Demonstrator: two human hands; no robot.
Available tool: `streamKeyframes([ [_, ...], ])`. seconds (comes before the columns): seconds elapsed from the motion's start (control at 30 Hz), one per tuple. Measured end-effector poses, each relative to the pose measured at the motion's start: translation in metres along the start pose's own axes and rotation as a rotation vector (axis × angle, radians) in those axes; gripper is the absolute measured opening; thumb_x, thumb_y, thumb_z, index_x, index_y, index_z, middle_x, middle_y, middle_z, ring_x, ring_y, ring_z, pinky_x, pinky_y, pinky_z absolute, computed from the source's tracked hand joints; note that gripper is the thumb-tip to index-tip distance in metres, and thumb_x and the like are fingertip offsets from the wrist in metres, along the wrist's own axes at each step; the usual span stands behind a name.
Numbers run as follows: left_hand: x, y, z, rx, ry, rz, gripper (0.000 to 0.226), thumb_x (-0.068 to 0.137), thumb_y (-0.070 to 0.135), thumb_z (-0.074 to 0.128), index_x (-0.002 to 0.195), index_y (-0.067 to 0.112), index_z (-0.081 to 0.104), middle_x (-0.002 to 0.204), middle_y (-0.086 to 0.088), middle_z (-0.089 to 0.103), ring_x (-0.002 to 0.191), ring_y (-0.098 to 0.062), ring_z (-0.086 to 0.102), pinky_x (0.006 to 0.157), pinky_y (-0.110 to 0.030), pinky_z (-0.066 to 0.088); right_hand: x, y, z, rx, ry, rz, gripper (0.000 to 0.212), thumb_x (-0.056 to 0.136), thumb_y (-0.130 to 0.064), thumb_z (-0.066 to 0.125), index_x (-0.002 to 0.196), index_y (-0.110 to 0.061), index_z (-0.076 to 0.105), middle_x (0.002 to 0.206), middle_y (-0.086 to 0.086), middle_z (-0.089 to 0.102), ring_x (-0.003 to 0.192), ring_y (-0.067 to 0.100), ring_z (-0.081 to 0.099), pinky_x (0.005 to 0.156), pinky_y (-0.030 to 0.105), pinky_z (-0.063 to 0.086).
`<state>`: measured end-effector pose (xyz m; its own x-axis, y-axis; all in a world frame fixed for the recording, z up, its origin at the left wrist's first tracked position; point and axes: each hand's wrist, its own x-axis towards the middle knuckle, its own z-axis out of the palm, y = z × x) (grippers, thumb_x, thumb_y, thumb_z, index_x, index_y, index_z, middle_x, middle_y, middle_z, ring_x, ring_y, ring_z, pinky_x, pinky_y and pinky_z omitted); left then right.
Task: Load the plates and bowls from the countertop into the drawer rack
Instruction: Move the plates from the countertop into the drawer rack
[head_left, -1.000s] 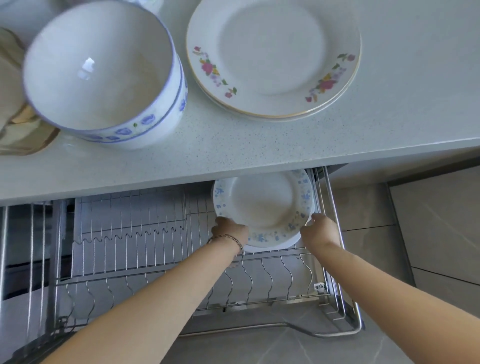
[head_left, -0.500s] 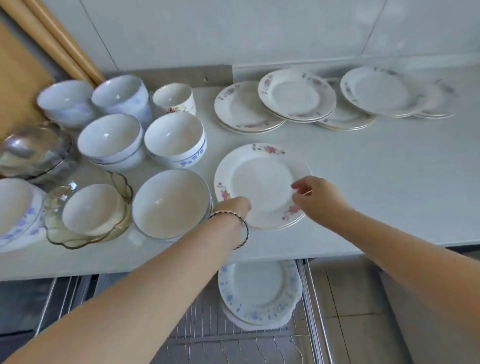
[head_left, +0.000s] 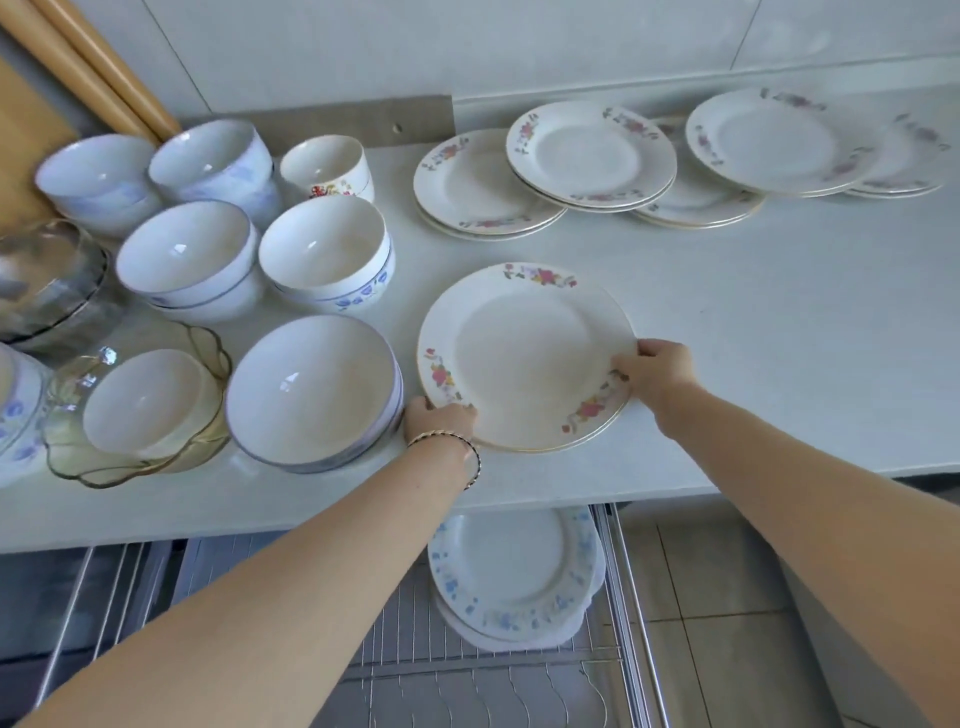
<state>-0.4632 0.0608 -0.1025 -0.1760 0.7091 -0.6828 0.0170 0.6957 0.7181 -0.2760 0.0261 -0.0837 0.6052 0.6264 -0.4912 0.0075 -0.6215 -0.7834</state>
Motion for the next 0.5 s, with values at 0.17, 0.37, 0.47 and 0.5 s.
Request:
streamKeyframes([
  [0.17, -0.037, -0.010, -0.023, -0.023, -0.155, 0.010, 0.041, 0.074, -0.021, 0.055, 0.111, -0.003, 0.054, 0.114, -0.021, 0.062, 0.098, -0.035, 0.062, 0.084, -0.053, 0.054, -0.045, 0.032, -0.036, 0.002, 0.044, -0.077, 0.026, 0.082, 0.002, 0.052, 0.101, 0.018, 0.056, 0.079, 0.025, 0.055, 0.076, 0.020, 0.044, 0.072, 0.032, 0.048],
  [0.37, -0.102, -0.027, -0.074, 0.183, -0.387, -0.014, 0.036, 0.075, -0.018, 0.063, 0.087, 0.014, 0.049, 0.096, -0.011, 0.064, 0.079, -0.021, 0.065, 0.056, -0.027, 0.059, -0.126, 0.067, -0.078, -0.083, -0.065, -0.120, 0.013, 0.089, -0.004, 0.053, 0.097, -0.008, 0.062, 0.089, 0.013, 0.065, 0.089, 0.025, 0.061, 0.085, 0.043, 0.051],
  [0.47, -0.122, -0.057, -0.105, 0.309, -0.405, -0.022, 0.040, 0.072, -0.018, 0.066, 0.089, 0.016, 0.051, 0.097, -0.010, 0.066, 0.084, -0.021, 0.066, 0.059, -0.028, 0.061, -0.165, 0.101, -0.082, -0.115, -0.150, -0.071, 0.021, 0.087, -0.001, 0.057, 0.100, -0.017, 0.057, 0.099, 0.008, 0.068, 0.096, 0.027, 0.064, 0.085, 0.040, 0.054],
  [0.5, -0.125, -0.067, -0.115, 0.343, -0.406, -0.037, 0.042, 0.072, -0.018, 0.066, 0.091, 0.016, 0.052, 0.098, -0.010, 0.066, 0.087, -0.022, 0.067, 0.059, -0.029, 0.061, -0.176, 0.113, -0.082, -0.106, -0.179, -0.043, 0.025, 0.087, 0.001, 0.058, 0.106, -0.014, 0.054, 0.101, 0.009, 0.067, 0.094, 0.026, 0.064, 0.079, 0.032, 0.057],
])
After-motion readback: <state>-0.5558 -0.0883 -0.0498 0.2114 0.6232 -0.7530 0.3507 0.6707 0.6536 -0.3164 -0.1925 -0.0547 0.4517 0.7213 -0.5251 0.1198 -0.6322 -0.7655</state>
